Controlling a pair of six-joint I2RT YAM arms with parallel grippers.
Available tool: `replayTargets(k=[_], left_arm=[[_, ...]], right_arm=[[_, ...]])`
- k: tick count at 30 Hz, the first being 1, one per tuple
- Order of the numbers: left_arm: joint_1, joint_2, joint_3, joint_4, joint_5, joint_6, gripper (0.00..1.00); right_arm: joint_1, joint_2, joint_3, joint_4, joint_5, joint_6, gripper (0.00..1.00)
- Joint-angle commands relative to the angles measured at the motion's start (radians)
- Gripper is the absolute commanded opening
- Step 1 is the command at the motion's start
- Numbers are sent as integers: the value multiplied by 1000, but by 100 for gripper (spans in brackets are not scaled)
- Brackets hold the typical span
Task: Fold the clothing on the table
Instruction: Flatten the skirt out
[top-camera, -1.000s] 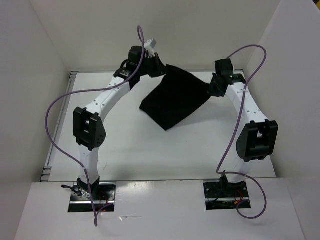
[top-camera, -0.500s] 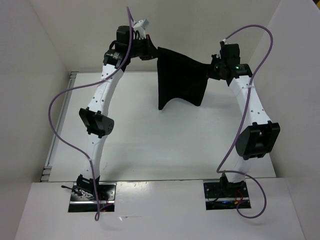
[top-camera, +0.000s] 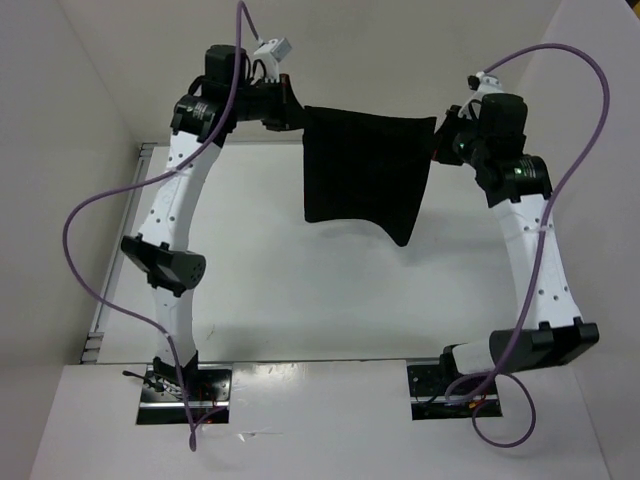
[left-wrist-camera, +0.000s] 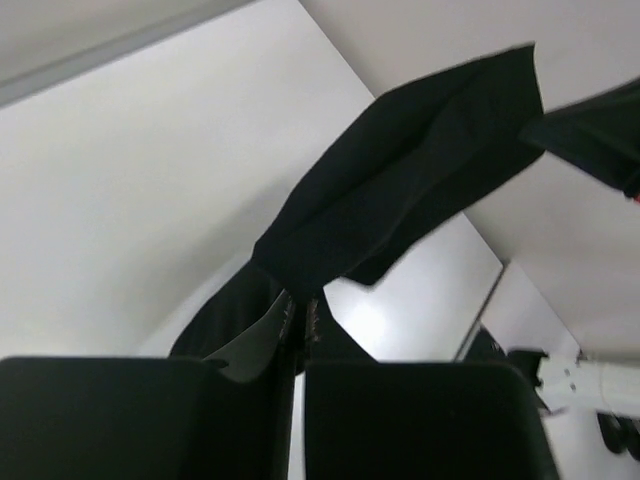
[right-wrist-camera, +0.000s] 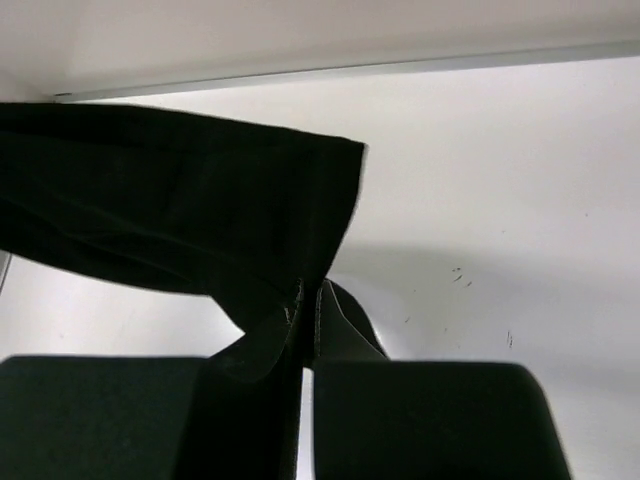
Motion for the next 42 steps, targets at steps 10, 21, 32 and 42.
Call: replayTargets(k=[10,21,32,42], left_arm=[[20,-734,-924,217,-76,-78,7],[69,-427,-1000,406,-245,-77,7],[118,58,-703,602,-248,-134,49],[109,-144,-1012,610,-47,-97,48]], right_arm=[[36,-242,-143,-131,-133,-18,0],[36,-66,-332,58,-247,66,0],[36,453,-50,208,-66,65,26],[100,404,-39,40,295,115,32]])
